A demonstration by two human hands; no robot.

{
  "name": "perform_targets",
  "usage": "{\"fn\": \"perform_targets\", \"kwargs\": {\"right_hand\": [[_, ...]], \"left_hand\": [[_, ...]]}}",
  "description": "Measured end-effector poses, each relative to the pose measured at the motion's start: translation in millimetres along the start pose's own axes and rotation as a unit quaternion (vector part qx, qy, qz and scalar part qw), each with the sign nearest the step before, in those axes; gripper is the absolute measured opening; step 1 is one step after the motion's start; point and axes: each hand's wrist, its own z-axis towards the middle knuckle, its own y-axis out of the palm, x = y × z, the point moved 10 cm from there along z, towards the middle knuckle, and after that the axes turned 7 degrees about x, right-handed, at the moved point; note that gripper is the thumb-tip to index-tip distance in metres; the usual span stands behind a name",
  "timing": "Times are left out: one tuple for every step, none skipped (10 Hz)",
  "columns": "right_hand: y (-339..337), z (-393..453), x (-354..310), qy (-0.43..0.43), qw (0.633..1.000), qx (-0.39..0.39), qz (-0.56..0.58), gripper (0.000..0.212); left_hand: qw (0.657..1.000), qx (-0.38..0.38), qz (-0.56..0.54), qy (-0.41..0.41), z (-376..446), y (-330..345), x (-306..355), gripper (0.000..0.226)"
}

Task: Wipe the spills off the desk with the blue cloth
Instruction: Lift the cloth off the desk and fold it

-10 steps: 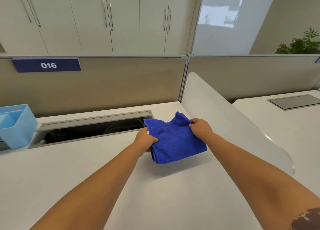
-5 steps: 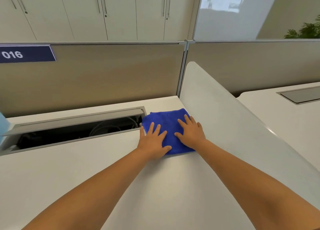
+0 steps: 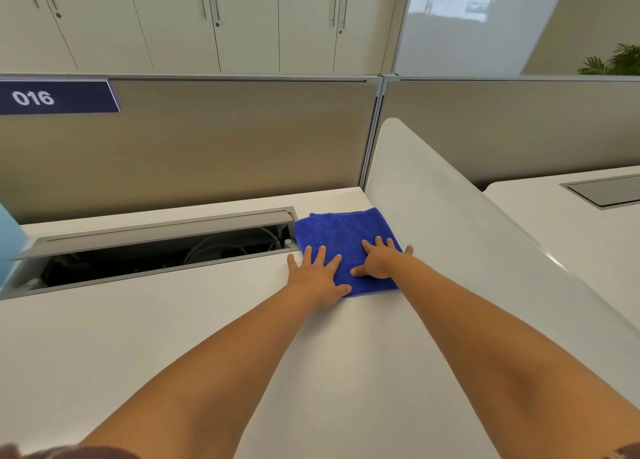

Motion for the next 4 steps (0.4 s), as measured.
{"fn": "perform_targets", "kwargs": {"right_hand": [[-2.8, -1.3, 0.9, 0.008, 1.000, -0.008, -0.008, 0.086], [-9.3, -8.1, -1.8, 0.011, 1.000, 0.013, -0.012, 0.083], [-21.0, -16.8, -7.9, 0.009, 0.996, 0.080, 0.030, 0.076], [-35.4, -32.5, -21.5, 0.003, 0.984, 0.151, 0.093, 0.064]], "left_hand": [[1.000, 0.007, -0.004, 0.008, -1.0, 1.5, 1.7, 0.075], [1.000, 0.007, -0.008, 0.014, -7.1, 1.1, 1.3, 0.078], [0.999, 0.018, -0.030, 0.017, -16.1, -3.8, -3.4, 0.077], [0.997, 0.061, -0.046, 0.015, -27.7, -19.8, -8.9, 0.073]]}}
